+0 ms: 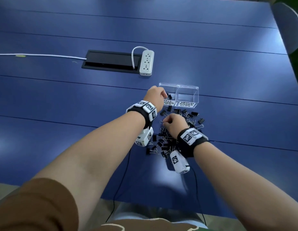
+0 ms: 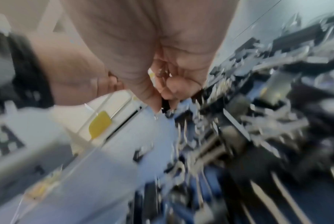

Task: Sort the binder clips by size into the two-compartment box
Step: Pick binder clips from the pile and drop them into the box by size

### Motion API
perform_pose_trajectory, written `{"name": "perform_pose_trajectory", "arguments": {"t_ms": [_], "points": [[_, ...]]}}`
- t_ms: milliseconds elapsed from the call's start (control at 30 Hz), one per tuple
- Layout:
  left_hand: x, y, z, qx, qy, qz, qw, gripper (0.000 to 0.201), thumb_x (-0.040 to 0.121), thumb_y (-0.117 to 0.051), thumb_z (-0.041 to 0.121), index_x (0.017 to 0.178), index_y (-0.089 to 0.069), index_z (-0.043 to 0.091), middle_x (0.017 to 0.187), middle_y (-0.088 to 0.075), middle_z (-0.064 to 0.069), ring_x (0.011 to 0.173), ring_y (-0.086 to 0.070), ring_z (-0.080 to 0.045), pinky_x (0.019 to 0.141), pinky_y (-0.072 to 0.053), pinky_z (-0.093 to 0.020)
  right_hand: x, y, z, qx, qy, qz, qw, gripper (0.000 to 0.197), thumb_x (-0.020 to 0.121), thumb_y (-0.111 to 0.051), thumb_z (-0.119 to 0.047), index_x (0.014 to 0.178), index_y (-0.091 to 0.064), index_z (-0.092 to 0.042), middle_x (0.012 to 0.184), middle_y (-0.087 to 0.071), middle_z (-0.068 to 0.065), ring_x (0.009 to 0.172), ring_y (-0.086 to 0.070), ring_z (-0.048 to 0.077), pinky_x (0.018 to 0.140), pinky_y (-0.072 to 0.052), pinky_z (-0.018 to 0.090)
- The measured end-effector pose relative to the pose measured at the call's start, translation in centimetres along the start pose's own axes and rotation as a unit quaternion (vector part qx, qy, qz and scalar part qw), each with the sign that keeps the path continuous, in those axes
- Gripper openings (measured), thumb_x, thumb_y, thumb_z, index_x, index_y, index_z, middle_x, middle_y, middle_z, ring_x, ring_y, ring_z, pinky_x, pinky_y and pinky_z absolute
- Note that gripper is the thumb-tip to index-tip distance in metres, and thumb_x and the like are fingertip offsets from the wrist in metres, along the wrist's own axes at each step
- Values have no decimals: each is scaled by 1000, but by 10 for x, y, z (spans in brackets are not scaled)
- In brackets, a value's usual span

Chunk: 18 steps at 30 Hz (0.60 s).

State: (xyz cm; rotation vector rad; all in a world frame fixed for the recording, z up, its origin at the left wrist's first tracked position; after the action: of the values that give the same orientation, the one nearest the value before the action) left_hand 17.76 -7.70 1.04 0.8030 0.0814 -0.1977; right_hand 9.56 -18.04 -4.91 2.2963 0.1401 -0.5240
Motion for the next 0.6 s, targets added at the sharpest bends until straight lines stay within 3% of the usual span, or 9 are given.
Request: {"name": "perform_pose_trajectory", "arguments": {"t_ms": [100, 200, 300, 400, 500, 600], "points": [[16, -7, 6, 28, -1, -30, 999, 32, 90, -40, -5, 100, -68, 5, 120, -56, -15, 105, -59, -29, 90, -46, -30, 13, 40, 3, 29, -16, 38, 999, 15, 89, -55, -17, 89, -69, -13, 83, -67, 2, 63, -57, 13, 64, -53, 29], [20, -13, 7, 69, -16, -57, 996, 32, 89, -44, -3, 107, -68, 8, 125, -57, -13, 114, -56, -28, 97, -47, -32, 31, 72, -1, 58, -17, 71, 996, 15, 88, -55, -16, 86, -69, -10, 72, -63, 1, 58, -56, 16, 68, -56, 36], [11, -12, 5, 108, -33, -68, 991, 33, 91, -44, 2, 113, -66, 13, 129, -56, -12, 123, -47, -29, 102, -43, -35, 46, 87, -22, 19, 6, 76, 997, 15, 88, -53, -11, 89, -67, -13, 79, -63, 2, 68, -59, 20, 67, -51, 31], [-7, -2, -7, 99, -26, -56, 993, 29, 91, -46, 4, 110, -66, 14, 124, -56, -11, 122, -45, -28, 100, -42, -35, 58, 86, -44, -43, 34, 67, 996, 21, 88, -49, -8, 95, -68, -11, 86, -65, 7, 77, -59, 22, 71, -46, 26], [-34, 2, -29, 75, -9, -69, 995, 26, 89, -48, 5, 105, -67, 12, 116, -61, -11, 114, -53, -27, 97, -45, -34, 63, 75, -55, -92, 53, 50, 993, 28, 87, -45, -4, 102, -67, -11, 106, -68, 12, 95, -63, 30, 85, -50, 33], [-66, -5, -56, 76, 25, -139, 987, 23, 86, -51, 6, 100, -67, 13, 103, -67, -6, 96, -62, -23, 87, -52, -32, 61, 71, -57, -93, 70, 46, 992, 35, 85, -45, -2, 114, -63, -14, 123, -58, 15, 103, -59, 32, 91, -50, 36]]}}
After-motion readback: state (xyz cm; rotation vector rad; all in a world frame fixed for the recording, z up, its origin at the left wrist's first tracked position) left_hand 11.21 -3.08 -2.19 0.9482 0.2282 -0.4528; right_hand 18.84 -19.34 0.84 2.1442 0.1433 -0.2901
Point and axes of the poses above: each hand's wrist, its own x-axis towards the middle knuckle, its own y-axis out of the back of the hand, z = x × y, the point moved 7 cm from there along x, towards the middle knuckle
